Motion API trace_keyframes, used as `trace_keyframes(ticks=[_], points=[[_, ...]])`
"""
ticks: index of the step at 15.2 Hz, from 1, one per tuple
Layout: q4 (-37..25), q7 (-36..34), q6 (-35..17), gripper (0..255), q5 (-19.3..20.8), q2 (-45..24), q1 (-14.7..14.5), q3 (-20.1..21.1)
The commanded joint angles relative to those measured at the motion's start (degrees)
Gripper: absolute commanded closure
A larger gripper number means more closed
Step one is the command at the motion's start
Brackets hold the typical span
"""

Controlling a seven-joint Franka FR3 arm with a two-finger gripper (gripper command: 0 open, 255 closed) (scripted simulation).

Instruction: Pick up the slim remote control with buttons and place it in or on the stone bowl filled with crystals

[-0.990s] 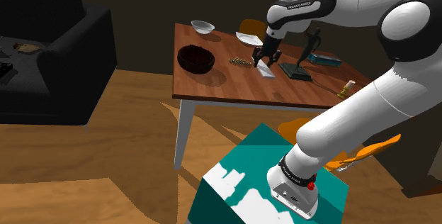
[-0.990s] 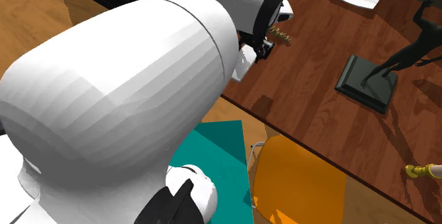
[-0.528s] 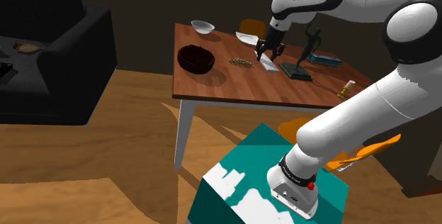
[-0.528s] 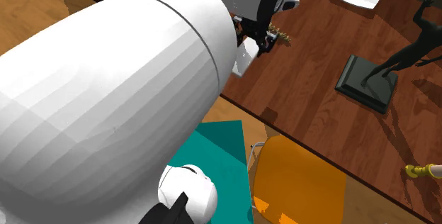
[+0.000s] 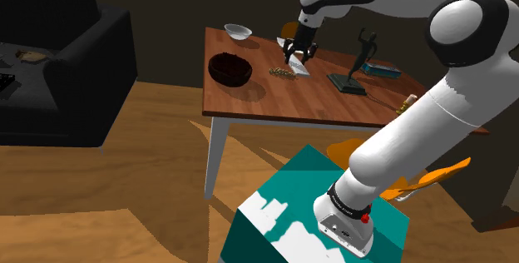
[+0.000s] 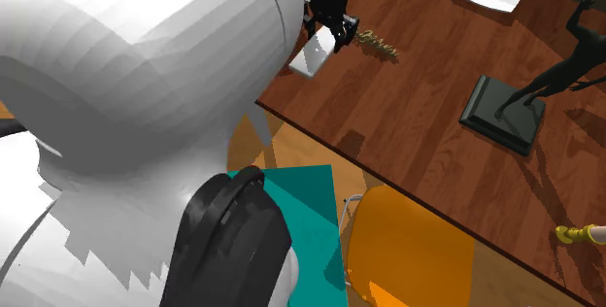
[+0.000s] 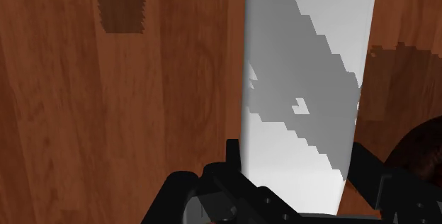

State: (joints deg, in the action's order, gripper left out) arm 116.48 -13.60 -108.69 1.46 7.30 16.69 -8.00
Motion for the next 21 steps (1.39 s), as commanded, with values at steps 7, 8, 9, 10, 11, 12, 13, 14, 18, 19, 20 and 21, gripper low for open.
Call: trace_keyframes(ticks=[7,8,9,10,11,12,13,14,18,19,20,21], points=[[-14.8,-7.2,2.4,255,-1.6,-12.5,-3.8,3.9],[-17.0,-8.1,2.9,255,-1.7,-14.2,-4.3,4.3],[-19.4,-8.9,3.5,255,-1.7,-16.0,-4.7,4.7],[-21.8,-9.7,4.1,255,-1.8,-17.8,-5.2,5.1],[-24.4,-10.5,4.8,255,-1.8,-19.7,-5.6,5.4],[-27.1,-11.3,5.6,255,-1.8,-21.6,-6.1,5.7],[-30.0,-12.1,6.5,255,-1.8,-23.7,-6.5,6.0],[-33.0,-12.8,7.4,255,-1.8,-25.8,-7.0,6.3],[-47.7,-15.6,12.4,255,-1.7,-35.4,-8.9,7.2],[-52.3,-16.3,14.1,255,-1.6,-38.3,-9.4,7.4],[-57.5,-16.9,16.1,255,-1.6,-41.5,-9.8,7.5],[-56.4,-16.9,15.2,255,-1.6,-41.3,-9.8,7.5]])
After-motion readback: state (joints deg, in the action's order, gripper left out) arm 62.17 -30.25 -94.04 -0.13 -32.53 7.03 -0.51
